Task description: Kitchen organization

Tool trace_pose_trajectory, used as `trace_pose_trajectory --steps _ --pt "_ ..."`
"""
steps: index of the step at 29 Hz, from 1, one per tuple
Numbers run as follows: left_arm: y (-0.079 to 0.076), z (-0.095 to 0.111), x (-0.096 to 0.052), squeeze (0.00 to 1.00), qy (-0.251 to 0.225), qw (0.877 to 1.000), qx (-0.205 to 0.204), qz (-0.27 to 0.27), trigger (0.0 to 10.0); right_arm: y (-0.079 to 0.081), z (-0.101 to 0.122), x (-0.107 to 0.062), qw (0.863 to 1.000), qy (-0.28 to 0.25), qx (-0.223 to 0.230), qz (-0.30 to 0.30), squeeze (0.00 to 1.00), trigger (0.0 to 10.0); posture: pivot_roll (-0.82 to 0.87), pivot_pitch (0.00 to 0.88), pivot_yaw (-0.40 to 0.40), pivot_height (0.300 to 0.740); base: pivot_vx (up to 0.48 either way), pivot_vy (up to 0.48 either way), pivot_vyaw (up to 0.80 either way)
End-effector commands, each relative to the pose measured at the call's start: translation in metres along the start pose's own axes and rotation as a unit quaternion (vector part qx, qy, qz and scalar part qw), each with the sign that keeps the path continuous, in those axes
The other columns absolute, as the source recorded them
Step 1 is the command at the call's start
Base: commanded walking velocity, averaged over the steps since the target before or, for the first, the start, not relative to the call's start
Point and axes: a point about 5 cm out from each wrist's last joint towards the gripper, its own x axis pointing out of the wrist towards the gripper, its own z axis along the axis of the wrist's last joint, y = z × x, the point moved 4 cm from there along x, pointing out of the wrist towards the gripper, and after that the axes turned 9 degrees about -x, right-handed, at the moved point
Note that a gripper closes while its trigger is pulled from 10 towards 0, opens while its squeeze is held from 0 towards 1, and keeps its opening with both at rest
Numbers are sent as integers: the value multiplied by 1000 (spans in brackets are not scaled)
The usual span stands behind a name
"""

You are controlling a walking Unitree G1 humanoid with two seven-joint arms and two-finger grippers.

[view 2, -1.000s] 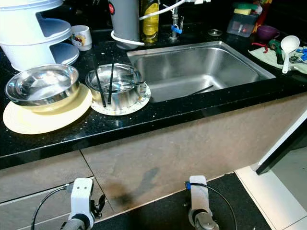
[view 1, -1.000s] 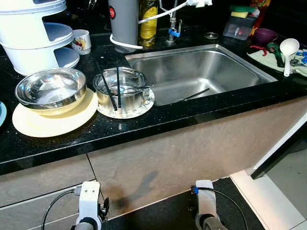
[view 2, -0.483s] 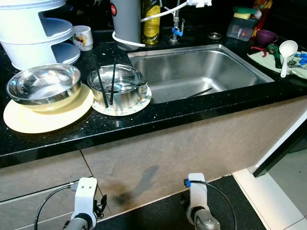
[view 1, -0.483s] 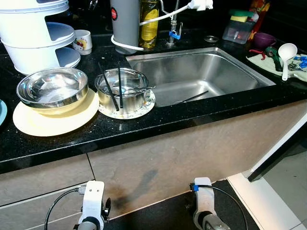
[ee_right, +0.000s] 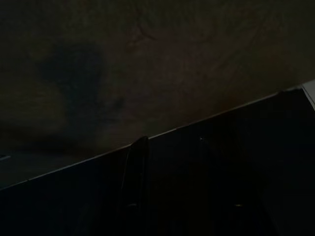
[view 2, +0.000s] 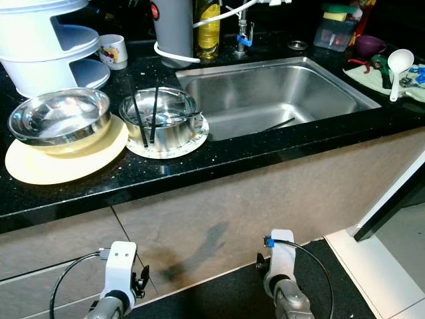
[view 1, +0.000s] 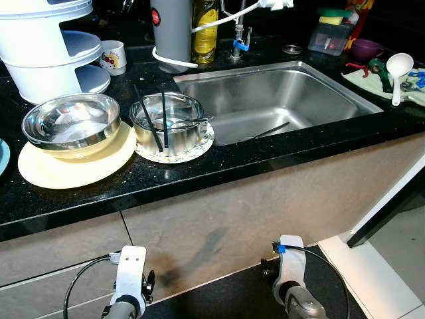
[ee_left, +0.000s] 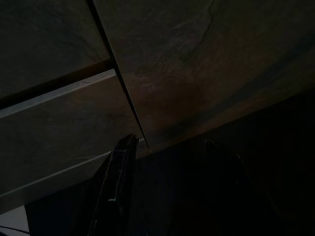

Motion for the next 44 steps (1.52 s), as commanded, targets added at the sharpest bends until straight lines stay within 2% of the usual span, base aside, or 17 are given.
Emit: trace_pose_trajectory --steps 1,5,8,11,16,24,28,33,44 --pt "-2 -6 -1 0 14 1000 -1 -3 10000 2 -8 -2 999 14 -28 8 0 10000 -87 199 -14 740 0 0 0" --pt "-3 -7 -2 0 17 1000 -3 -2 10000 1 -21 -6 998 33 -45 11 0 10000 -88 184 -41 740 0 0 0" --pt "0 -14 -2 0 34 999 -9 11 10000 -5 -36 -12 998 53 -18 -10 0 10000 -92 174 -52 740 0 0 0" --pt "-2 -15 -1 0 37 999 -8 8 10000 -7 -32 -10 998 52 -20 -13 0 10000 -94 174 -50 740 0 0 0" --pt "-2 -14 0 0 36 999 -6 7 10000 5 -31 -8 997 54 -56 16 0 10000 -91 179 -50 740 0 0 0" --pt "-9 -20 -3 0 42 999 3 -5 10000 -6 -42 -14 997 63 -33 -7 0 10000 -67 165 -57 740 0 0 0" --pt "-7 -22 -4 0 43 999 3 -4 10000 -5 -43 -14 997 67 -29 -8 0 10000 -71 168 -56 740 0 0 0" --pt "-4 -23 -4 0 45 999 -2 -1 10000 0 -41 -13 996 64 -54 6 0 10000 -76 174 -54 740 0 0 0" --pt "-4 -23 -4 0 45 999 -6 -2 10000 -1 -44 -14 997 65 -48 6 0 10000 -80 159 -58 740 0 0 0"
